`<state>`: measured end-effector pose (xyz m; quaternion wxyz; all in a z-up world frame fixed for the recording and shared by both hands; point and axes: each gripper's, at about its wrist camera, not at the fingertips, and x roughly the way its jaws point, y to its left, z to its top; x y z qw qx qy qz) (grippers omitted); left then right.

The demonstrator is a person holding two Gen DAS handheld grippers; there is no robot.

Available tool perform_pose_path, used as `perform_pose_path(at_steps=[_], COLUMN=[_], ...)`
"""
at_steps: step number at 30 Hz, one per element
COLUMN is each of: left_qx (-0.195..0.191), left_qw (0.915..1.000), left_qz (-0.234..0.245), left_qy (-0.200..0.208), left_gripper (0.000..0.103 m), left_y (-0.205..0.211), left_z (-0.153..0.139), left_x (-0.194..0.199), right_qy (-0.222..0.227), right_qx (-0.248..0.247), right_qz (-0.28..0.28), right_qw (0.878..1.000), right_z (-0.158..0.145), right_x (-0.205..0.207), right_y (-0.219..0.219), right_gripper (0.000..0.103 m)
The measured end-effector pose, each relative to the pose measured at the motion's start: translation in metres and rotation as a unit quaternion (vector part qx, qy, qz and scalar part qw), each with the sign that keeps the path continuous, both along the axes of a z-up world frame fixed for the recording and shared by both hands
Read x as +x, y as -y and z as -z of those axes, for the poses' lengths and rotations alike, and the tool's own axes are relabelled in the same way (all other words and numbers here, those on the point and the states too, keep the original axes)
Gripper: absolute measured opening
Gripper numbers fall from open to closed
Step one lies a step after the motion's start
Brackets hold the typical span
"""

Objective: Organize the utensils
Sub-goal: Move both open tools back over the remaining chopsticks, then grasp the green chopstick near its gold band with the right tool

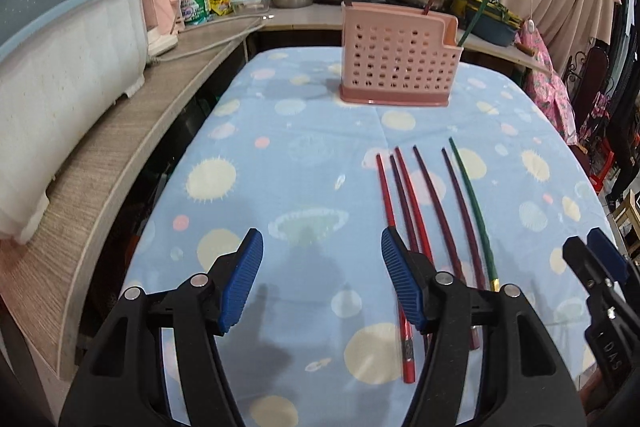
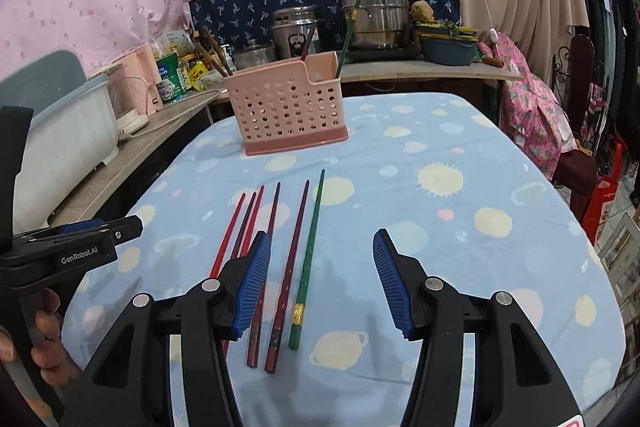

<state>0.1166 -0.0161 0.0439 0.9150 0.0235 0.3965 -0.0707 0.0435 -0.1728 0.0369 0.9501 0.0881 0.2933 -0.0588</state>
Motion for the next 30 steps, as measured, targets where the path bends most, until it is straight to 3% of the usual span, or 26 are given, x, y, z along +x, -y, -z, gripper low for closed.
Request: perform_pose_path(at_steps=[5, 8, 15, 30], left_qx=[0.003, 0.0, 0.001, -0.003], left_qw=[0.9999, 0.9998, 0.9995, 0.9987], left_qz=[0.002, 0.004, 0.009, 0.017], left_qy=[-0.014, -0.018, -0.032, -0.047], left_gripper=[0.06, 0.065, 0.066, 0.067], left_y=[0.002, 0.003, 0.006, 0.009], left_z=[0.014, 0.02, 0.033, 0.044], left_x=[-0.005, -0.01, -0.015, -0.019], right_qy=[-0.023, -0.036, -0.068, -0.084], right_qx=[-0.009, -0.005, 0.002, -0.008], right_qz=[-0.003, -0.003, -0.006, -0.014], right_qw=[1.0, 0.999, 0.998, 0.996], right_z=[0.021, 0.031, 0.052, 0.063], right_x=[0.005, 0.008, 0.016, 0.018], right_y=[-0.01, -0.01, -0.013, -0.024], right_gripper=[0.052, 0.05, 0.031, 0.018])
